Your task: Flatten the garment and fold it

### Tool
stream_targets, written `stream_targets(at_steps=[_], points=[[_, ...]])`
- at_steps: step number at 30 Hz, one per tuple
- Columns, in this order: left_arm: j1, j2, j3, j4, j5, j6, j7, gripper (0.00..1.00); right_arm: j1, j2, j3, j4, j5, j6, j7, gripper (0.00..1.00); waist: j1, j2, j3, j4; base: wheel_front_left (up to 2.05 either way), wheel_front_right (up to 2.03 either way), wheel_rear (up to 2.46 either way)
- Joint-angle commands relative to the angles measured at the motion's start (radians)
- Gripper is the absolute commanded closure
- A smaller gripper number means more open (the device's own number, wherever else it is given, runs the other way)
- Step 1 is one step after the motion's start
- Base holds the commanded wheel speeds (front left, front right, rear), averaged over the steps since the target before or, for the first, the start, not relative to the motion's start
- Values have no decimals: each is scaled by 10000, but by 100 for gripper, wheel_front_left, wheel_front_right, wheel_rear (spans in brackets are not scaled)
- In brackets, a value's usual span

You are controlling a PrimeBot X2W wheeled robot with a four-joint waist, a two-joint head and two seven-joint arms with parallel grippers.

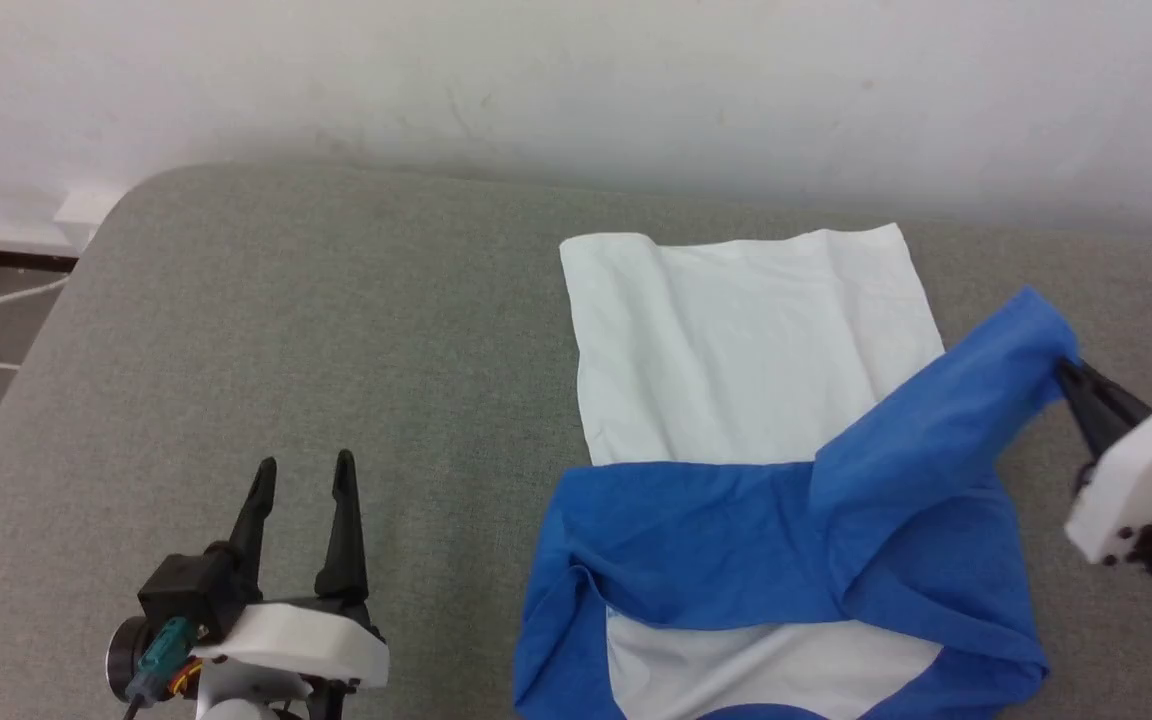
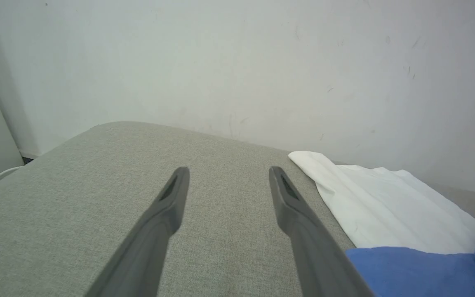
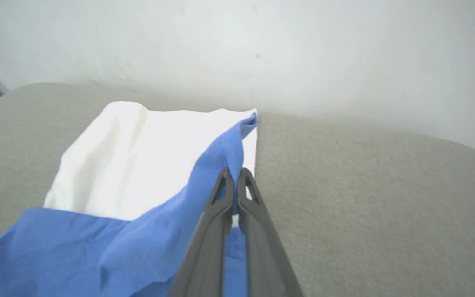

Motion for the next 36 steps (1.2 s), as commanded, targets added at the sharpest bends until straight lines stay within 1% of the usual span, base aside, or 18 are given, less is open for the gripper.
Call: stream_targets(at_steps=[1, 4, 6, 8, 10, 13, 17, 23, 24, 25, 27, 30, 36], points=[[121, -18, 58, -2, -43, -96, -47, 0, 43, 142, 181, -356, 62, -19, 113, 100, 0, 0, -175, 8, 0, 0, 0], [204, -19, 80, -24, -63, -118, -47, 0, -46, 476, 810, -1308, 153, -19, 469, 100, 0, 0, -221, 107, 0, 0, 0], [225, -19, 89, -42, -80, -130, -47, 0, -175, 749, 1294, -1635, 210, -19, 675, 100, 0, 0, -217, 208, 0, 0, 0], [216, -20, 79, -66, -92, -147, -47, 0, -335, 1091, 1742, -1675, 316, -19, 848, 100, 0, 0, -165, 332, 0, 0, 0], [183, -20, 23, -80, -101, -162, -47, 0, -546, 1266, 2219, -1495, 214, -19, 905, 100, 0, 0, -85, 480, 0, 0, 0], [125, -21, -132, -124, -177, -104, -47, 0, -913, 1687, 2688, -807, 201, -19, 764, 100, 0, 0, 116, 735, 0, 0, 0], [19, -21, -343, -110, -293, -36, -47, 0, -1428, 2025, 3198, 382, 103, -19, 294, 100, 0, 0, 385, 1127, 0, 0, 0], [-72, -21, -549, -63, -443, 84, -47, 0, -2038, 2354, 3873, 2179, 195, -19, -598, 100, 0, 0, 641, 1488, 0, 0, 0], [-78, -21, -564, -57, -456, 100, -47, 0, -2135, 2403, 3975, 2446, 271, -19, -794, 93, 0, 0, 659, 1510, 0, 0, 0], [-84, -21, -577, -50, -465, 113, -47, 0, -2221, 2431, 4040, 2738, 298, -19, -983, 0, 0, 0, 666, 1527, 0, 0, 0], [-92, -21, -597, -29, -462, 141, -47, 0, -2404, 2434, 4320, 3257, 289, -19, -1308, 0, 0, 0, 662, 1542, 0, 0, 0], [-111, -21, -549, 12, -443, 165, -47, 0, -2648, 2379, 4768, 3737, 642, -19, -1786, 0, 0, 0, 577, 1448, 0, 0, 0], [-63, -16, -359, 67, -299, 64, -47, 0, -3090, 1465, 5095, 4136, 570, -19, -3089, 0, 0, 0, 97, 936, 0, 0, 0]])
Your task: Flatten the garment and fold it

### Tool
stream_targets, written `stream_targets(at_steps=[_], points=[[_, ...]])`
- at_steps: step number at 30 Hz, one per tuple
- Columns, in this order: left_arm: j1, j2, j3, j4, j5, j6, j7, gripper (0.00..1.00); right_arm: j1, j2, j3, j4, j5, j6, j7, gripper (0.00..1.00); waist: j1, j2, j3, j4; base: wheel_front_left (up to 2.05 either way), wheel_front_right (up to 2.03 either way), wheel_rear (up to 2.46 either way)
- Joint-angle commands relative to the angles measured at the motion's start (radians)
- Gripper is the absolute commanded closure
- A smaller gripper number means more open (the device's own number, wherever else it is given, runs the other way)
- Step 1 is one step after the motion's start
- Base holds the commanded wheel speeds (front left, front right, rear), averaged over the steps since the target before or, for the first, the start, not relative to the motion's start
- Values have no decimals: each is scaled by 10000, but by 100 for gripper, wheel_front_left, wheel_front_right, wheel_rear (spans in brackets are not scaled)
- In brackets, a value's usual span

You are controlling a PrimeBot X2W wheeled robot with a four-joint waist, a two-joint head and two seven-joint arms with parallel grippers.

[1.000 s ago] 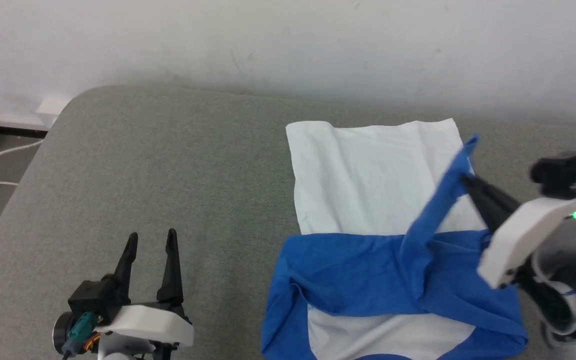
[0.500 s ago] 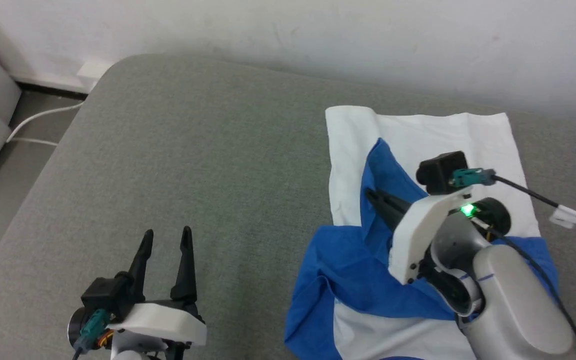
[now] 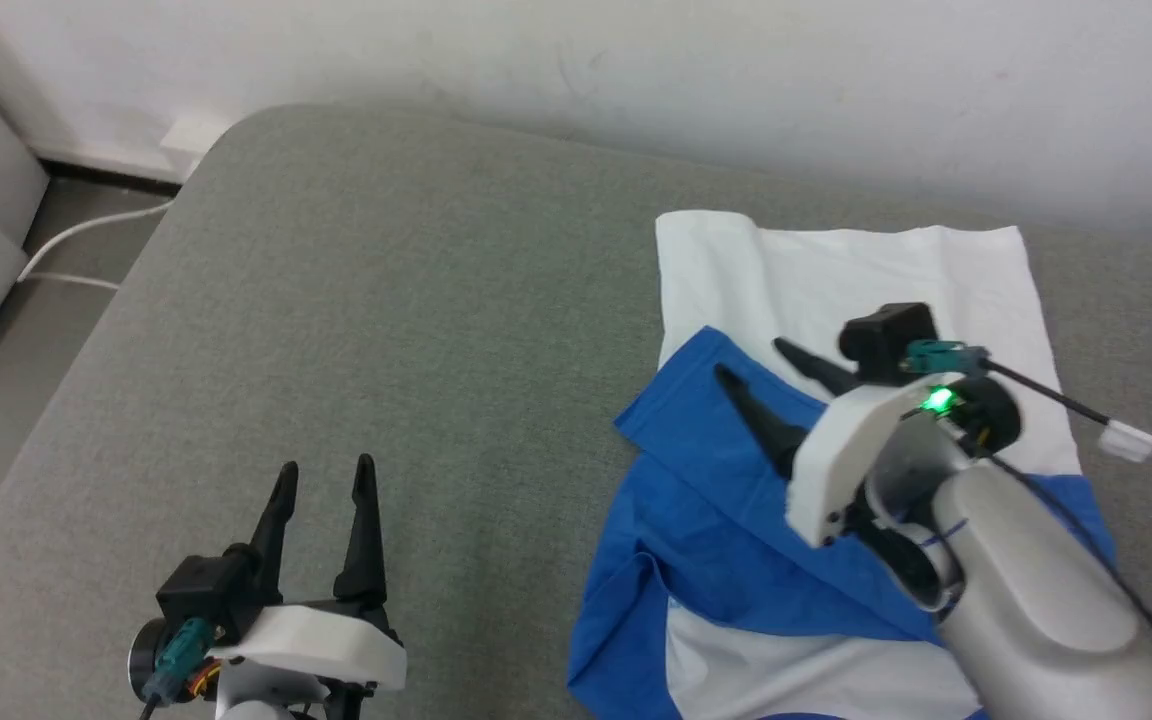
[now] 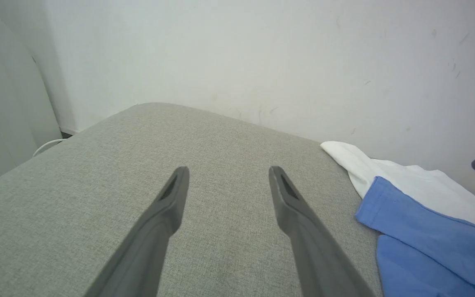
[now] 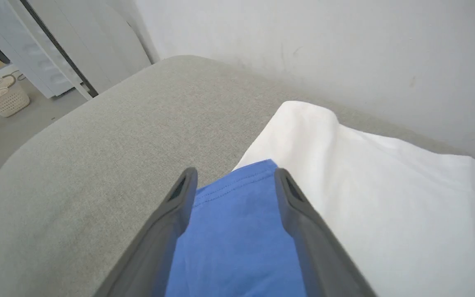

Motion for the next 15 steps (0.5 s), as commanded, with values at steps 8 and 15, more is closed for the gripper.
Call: stream_targets(at_steps=[8, 15], points=[[-69, -6, 246, -185, 63, -140, -47, 0, -247, -1435, -503, 35, -713, -11, -1802, 0, -1, 0, -837, -1063, 0, 0, 0], [-105, -4, 335, -458, 83, -237, -47, 0, 519, -1855, -1902, -331, -1287, -11, -3165, 0, -1, 0, -884, -1615, 0, 0, 0]])
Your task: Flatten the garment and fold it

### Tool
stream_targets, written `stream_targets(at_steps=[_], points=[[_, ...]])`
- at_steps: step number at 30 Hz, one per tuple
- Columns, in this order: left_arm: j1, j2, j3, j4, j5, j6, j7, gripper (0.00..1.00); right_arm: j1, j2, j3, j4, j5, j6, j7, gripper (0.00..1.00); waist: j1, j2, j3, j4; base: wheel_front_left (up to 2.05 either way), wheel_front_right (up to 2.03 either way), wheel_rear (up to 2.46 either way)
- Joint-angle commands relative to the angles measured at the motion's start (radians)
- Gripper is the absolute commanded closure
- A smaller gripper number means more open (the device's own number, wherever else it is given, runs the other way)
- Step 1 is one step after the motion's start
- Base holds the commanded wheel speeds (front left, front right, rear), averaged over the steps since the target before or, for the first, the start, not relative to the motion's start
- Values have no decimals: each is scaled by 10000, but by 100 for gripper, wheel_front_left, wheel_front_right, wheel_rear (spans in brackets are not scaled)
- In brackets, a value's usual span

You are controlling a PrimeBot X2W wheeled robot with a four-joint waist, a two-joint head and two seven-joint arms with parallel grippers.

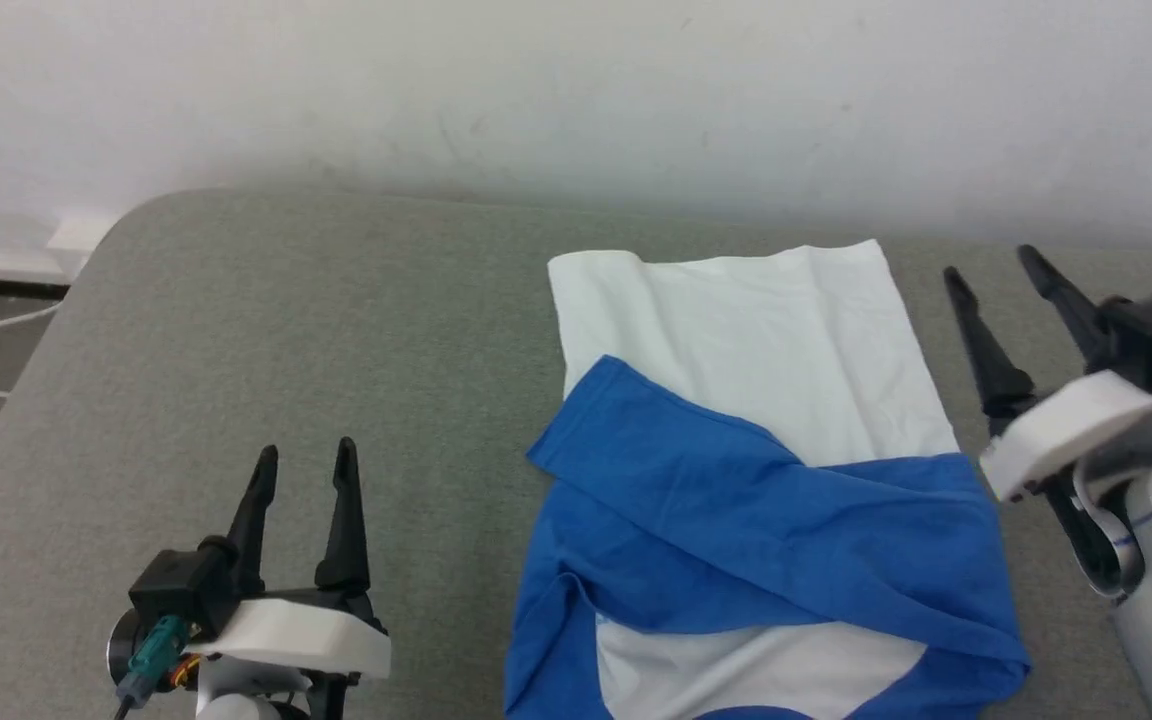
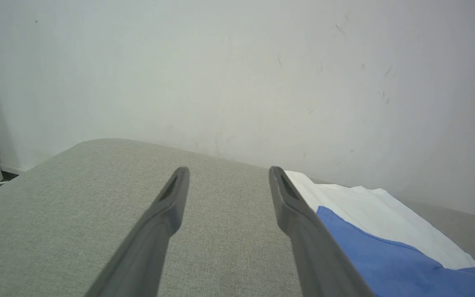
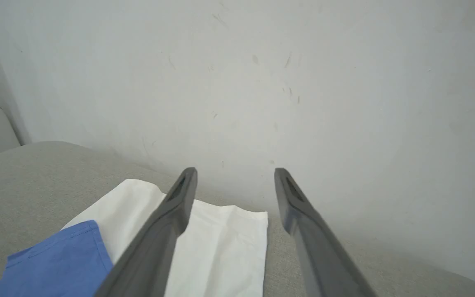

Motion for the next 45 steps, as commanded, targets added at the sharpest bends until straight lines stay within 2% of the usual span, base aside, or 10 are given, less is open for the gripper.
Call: stream_targets(at_steps=[1, 6, 11, 15, 18, 21, 26, 34, 42, 45], points=[[-103, -3, 43, -61, 54, -57, -47, 0, 213, 42, -88, -67, -104, -11, -115, 0, 0, 0, -77, -285, 0, 0, 0], [-36, -8, 106, -275, 14, -26, -47, 0, 1231, 435, -1201, -869, -706, -11, -671, 0, 0, 0, 14, -605, 0, 0, 0], [-22, -11, 93, -462, 72, -61, -47, 0, 2397, 1206, -2130, -2048, -1364, -11, -866, 0, 0, 0, 176, -907, 0, 0, 0], [-203, 14, -41, -415, 259, -172, -47, 0, 3033, 1771, -2558, -2881, -1694, -11, -838, 0, 0, 0, 416, -1240, 0, 0, 0], [-663, 265, -310, -107, 398, -318, 85, 0, 3277, 2041, -2725, -3537, -1775, -11, -633, 0, 0, 0, 810, -1571, 0, 0, 0], [-1628, 762, -754, 226, 634, -464, 1169, 0, 3325, 2156, -2859, -4183, -1846, -11, -346, 0, 0, 0, 1536, -1960, 0, 0, 0], [-4050, 1763, -1442, 663, 567, -644, 3691, 0, 3241, 2180, -2801, -4929, -1865, -11, -10, 0, 0, 0, 2692, -2606, 0, 0, 0], [-7848, 3809, -3171, 2194, -1248, -692, 7424, 0, 2797, 2534, -2665, -4936, -1639, -11, -227, 0, 0, 0, 4104, -3588, 0, 0, 0], [-9649, 4962, -3844, 4013, -2537, -694, 10392, 0, 2484, 2777, -2580, -4447, -1490, -11, -596, 0, 0, 0, 4746, -4225, 0, 0, 0], [-9855, 5176, -3918, 4185, -2738, -695, 10888, 0, 2473, 2828, -2588, -4260, -1472, -11, -695, 0, 0, 0, 4843, -4319, 0, 0, 0]])
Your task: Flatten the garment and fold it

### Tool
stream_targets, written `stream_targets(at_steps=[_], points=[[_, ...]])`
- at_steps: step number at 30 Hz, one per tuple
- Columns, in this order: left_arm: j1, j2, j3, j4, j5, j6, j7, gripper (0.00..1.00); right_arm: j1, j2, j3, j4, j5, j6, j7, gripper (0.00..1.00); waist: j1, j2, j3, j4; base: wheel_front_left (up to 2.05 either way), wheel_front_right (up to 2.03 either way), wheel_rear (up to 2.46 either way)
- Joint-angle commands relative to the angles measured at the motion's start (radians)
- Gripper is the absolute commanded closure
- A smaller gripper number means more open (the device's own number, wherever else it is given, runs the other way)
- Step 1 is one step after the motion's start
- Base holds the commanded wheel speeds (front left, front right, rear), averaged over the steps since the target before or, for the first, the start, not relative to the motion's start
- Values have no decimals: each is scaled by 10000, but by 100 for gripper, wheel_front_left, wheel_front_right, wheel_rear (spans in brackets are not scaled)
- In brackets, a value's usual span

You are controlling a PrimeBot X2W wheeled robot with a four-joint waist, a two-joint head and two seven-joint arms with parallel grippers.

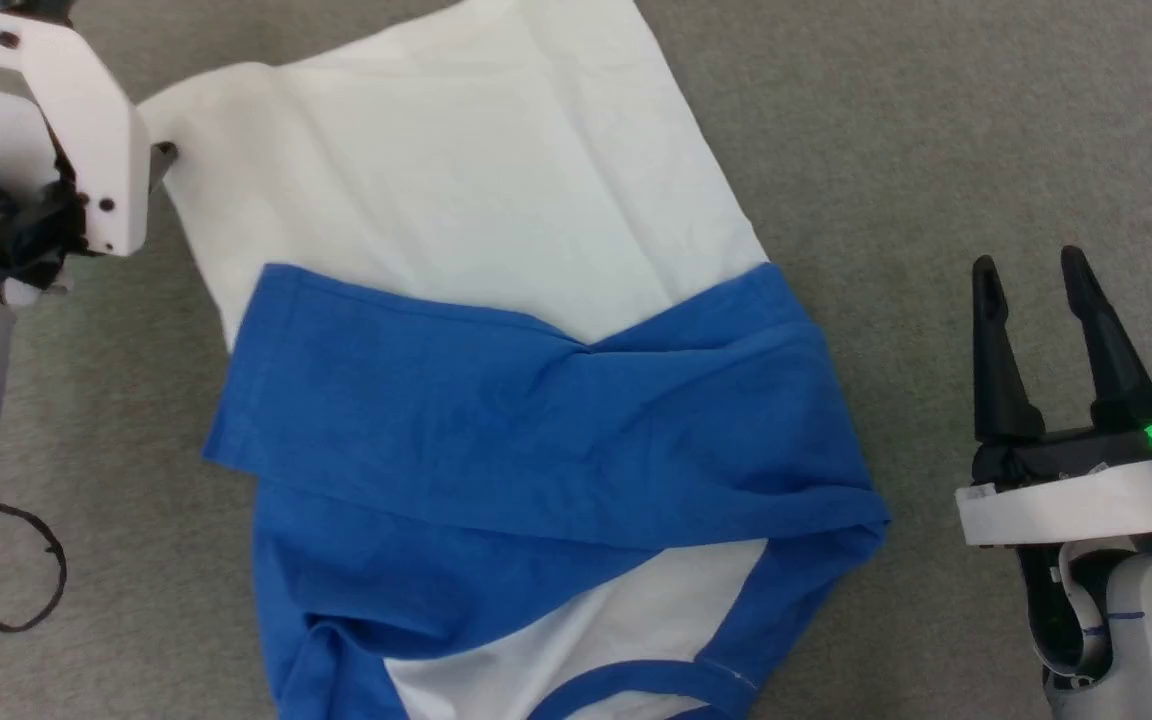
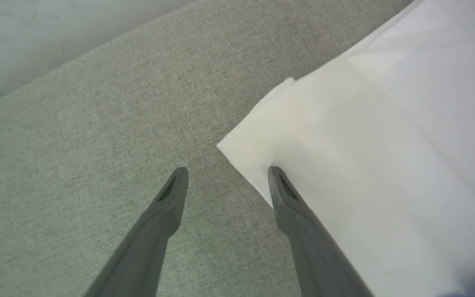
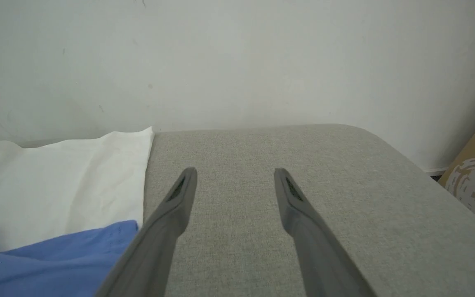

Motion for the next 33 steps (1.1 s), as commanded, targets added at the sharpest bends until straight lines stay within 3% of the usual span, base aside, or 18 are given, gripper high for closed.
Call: stream_targets(at_steps=[1, 10, 12, 17, 23, 27, 33], points=[[-154, 69, 19, 61, -84, -58, 29, 0, -109, 64, 10, 82, 45, -11, -99, 0, -3, 0, 494, -497, 0, 0, 0], [12, 279, -284, 456, -154, -27, 956, 0, -235, 162, -13, 407, 38, -11, -259, 0, -3, 0, 633, -499, 0, 0, 0], [121, 303, -393, 388, -303, -36, 1269, 100, -275, 169, -44, 441, 26, -11, -278, 0, -3, 0, 647, -460, 0, 0, 0], [187, 297, -220, 2, -401, 99, 377, 100, -294, 83, -187, 510, -80, -11, -299, 0, -3, 0, 549, -251, 0, 0, 0], [145, 494, -616, -211, 722, 337, -1450, 100, -346, -584, -317, 370, -73, -11, 188, 0, -3, 0, -50, 306, 0, 0, 0], [224, 80, -759, -304, 810, 312, -2495, 100, -595, -1441, -48, -3, 452, -11, 1249, 0, -3, 0, -383, 866, 0, 0, 0], [419, -557, -1128, -829, 897, 227, -3703, 100, -1834, -3141, 1048, -513, 1847, -11, 3776, 0, -3, 0, -448, 1775, 0, 0, 0]])
